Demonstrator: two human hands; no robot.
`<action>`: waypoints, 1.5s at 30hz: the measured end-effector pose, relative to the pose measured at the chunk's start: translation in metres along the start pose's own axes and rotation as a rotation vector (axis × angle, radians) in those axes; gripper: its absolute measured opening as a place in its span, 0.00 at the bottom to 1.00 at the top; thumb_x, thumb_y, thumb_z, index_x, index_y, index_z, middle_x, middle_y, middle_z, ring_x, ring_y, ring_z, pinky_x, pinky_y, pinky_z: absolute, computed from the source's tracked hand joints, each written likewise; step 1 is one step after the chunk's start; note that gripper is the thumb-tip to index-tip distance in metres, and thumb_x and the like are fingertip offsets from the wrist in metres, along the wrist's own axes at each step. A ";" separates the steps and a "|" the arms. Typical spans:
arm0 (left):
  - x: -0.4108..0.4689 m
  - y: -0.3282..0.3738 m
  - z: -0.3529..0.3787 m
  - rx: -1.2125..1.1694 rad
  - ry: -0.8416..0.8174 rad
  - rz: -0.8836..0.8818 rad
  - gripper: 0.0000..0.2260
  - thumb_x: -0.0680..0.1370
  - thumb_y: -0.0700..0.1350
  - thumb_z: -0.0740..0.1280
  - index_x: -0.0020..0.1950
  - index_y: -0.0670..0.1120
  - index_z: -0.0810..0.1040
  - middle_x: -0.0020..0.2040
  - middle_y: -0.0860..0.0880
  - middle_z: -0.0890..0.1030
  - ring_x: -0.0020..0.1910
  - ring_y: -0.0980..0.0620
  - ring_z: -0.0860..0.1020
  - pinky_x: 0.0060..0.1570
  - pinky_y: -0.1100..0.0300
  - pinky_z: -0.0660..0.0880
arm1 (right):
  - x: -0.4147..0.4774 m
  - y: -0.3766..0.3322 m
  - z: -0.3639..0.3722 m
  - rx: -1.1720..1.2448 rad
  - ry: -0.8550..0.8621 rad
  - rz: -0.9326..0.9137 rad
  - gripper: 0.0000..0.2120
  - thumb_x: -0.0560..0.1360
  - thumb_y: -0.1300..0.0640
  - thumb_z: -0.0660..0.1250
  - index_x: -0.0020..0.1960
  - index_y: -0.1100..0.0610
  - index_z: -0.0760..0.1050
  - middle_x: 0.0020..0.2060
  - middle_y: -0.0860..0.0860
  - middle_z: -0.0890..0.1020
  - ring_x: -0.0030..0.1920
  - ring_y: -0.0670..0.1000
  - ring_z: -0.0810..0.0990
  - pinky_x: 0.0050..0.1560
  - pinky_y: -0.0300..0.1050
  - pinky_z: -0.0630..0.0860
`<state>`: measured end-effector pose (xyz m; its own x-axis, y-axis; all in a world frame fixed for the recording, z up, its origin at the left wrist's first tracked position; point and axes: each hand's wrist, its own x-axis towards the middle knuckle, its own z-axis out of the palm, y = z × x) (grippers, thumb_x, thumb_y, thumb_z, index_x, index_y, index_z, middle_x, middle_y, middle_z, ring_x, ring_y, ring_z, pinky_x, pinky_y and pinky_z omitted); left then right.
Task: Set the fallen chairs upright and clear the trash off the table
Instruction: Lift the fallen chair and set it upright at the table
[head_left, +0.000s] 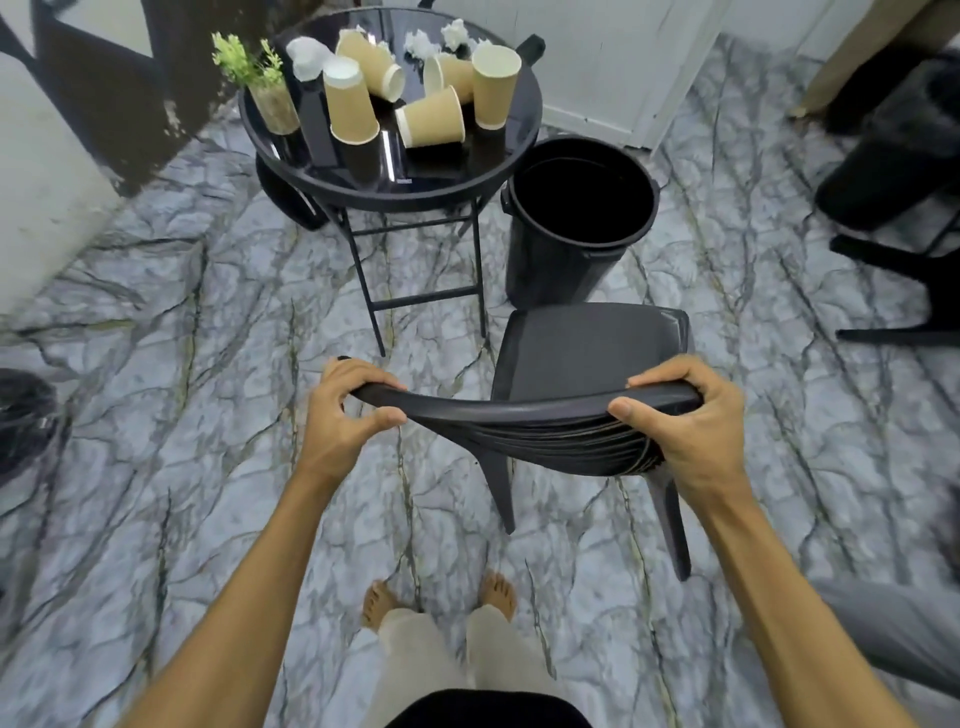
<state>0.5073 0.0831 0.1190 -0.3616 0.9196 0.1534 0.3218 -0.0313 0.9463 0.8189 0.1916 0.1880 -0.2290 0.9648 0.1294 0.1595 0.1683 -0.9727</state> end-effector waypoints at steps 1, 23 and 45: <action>0.003 0.004 0.003 0.006 0.013 0.015 0.30 0.66 0.70 0.70 0.44 0.42 0.83 0.42 0.46 0.81 0.49 0.48 0.75 0.57 0.39 0.69 | 0.003 -0.001 -0.004 0.016 0.016 -0.008 0.14 0.58 0.46 0.81 0.38 0.48 0.81 0.35 0.43 0.83 0.36 0.43 0.80 0.37 0.35 0.76; -0.004 0.015 -0.088 -0.118 0.127 -0.087 0.22 0.68 0.62 0.75 0.52 0.47 0.84 0.54 0.50 0.83 0.59 0.50 0.78 0.61 0.51 0.73 | 0.059 -0.018 0.010 0.267 -0.056 -0.095 0.06 0.60 0.52 0.75 0.37 0.47 0.81 0.34 0.43 0.82 0.38 0.49 0.78 0.42 0.40 0.74; 0.052 0.028 0.020 -0.607 0.011 -0.206 0.24 0.58 0.60 0.82 0.46 0.50 0.80 0.45 0.49 0.78 0.43 0.54 0.78 0.46 0.63 0.75 | 0.049 0.027 -0.099 0.229 -0.005 0.117 0.18 0.60 0.40 0.79 0.42 0.48 0.79 0.38 0.41 0.79 0.39 0.44 0.76 0.41 0.38 0.73</action>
<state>0.5143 0.1381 0.1477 -0.3731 0.9265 -0.0494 -0.3069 -0.0730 0.9489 0.9068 0.2635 0.1875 -0.2262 0.9740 0.0128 -0.0366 0.0046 -0.9993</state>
